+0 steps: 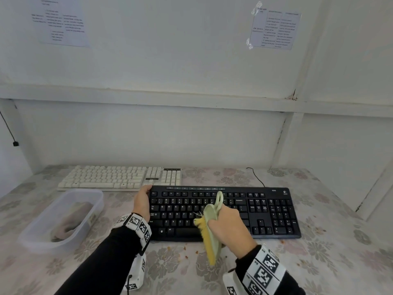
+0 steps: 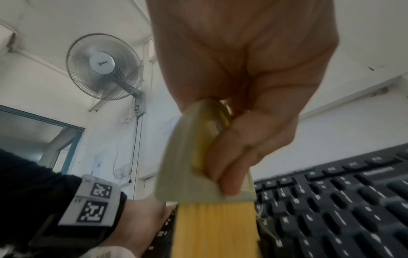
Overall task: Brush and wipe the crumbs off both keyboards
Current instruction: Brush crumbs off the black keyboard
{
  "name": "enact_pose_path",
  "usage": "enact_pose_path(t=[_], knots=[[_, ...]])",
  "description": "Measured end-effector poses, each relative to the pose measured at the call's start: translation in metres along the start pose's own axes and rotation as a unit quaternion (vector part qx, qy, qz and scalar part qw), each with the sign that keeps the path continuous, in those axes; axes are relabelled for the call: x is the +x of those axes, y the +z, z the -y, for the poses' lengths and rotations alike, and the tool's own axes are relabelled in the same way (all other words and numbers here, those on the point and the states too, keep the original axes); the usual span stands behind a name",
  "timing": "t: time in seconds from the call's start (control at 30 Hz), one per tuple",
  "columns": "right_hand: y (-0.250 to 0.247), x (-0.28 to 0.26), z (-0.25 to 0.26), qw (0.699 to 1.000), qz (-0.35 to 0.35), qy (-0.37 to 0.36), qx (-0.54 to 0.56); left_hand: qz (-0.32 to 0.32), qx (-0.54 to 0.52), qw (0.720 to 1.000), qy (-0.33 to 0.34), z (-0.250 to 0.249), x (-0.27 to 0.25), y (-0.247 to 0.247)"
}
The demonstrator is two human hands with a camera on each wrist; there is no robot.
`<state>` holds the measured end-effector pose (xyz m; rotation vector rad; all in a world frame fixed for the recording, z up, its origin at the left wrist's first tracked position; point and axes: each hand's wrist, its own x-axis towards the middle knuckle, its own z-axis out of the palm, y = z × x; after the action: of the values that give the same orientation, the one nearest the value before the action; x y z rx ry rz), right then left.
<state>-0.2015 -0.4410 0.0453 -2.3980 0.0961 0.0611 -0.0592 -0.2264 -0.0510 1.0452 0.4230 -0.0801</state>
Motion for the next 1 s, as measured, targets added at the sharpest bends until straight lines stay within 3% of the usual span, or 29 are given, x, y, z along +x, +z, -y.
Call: enact_pose_path(t=[0.27,0.77,0.9,1.0], knots=[[0.008,0.014,0.032,0.982,-0.135,-0.106,0.083,0.004,-0.001,1.000,0.001,0.001,0.001,0.000],[0.023,0.001,0.017,1.000,0.018,0.015,-0.017,0.005,0.008,1.000,0.016,0.001,0.004,-0.004],[0.019,-0.005,0.024,1.000,0.005,0.001,-0.009,0.007,0.007,1.000,0.007,0.001,0.002,-0.003],[0.025,0.001,0.032,0.997,-0.057,-0.034,0.023,0.011,0.008,1.000,-0.001,0.000,-0.001,-0.001]])
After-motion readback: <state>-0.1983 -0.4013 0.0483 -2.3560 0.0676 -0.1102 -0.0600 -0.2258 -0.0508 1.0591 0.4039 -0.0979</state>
